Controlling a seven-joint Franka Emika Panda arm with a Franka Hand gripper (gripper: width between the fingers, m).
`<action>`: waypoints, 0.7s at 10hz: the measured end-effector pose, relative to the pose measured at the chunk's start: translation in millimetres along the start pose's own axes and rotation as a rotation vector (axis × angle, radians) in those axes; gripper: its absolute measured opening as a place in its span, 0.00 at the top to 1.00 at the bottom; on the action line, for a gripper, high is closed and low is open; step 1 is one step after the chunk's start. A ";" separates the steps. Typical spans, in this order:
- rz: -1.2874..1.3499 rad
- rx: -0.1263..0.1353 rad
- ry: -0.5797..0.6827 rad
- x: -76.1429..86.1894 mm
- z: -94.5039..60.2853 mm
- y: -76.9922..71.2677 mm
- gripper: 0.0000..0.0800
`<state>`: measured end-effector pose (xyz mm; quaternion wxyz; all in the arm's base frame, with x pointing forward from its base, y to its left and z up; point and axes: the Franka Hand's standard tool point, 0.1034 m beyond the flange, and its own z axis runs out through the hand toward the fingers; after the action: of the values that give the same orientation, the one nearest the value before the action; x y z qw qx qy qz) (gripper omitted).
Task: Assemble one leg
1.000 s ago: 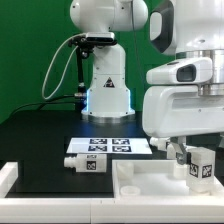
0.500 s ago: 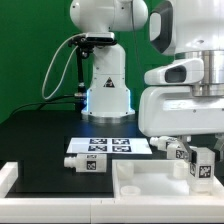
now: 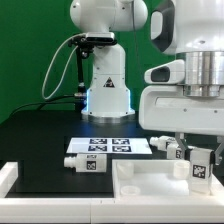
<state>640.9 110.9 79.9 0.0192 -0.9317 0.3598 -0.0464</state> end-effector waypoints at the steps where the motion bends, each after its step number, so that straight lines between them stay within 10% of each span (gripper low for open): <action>1: 0.200 0.003 -0.037 1.3 0.0 0.9 0.64; 7: 0.627 0.015 -0.082 5.6 1.5 6.8 0.64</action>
Offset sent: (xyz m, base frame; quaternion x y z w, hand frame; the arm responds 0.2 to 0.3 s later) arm 0.0000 0.0000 0.0000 0.0000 0.0000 0.1938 0.9810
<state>640.6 102.1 78.4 0.0539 -0.7761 0.6283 -0.0033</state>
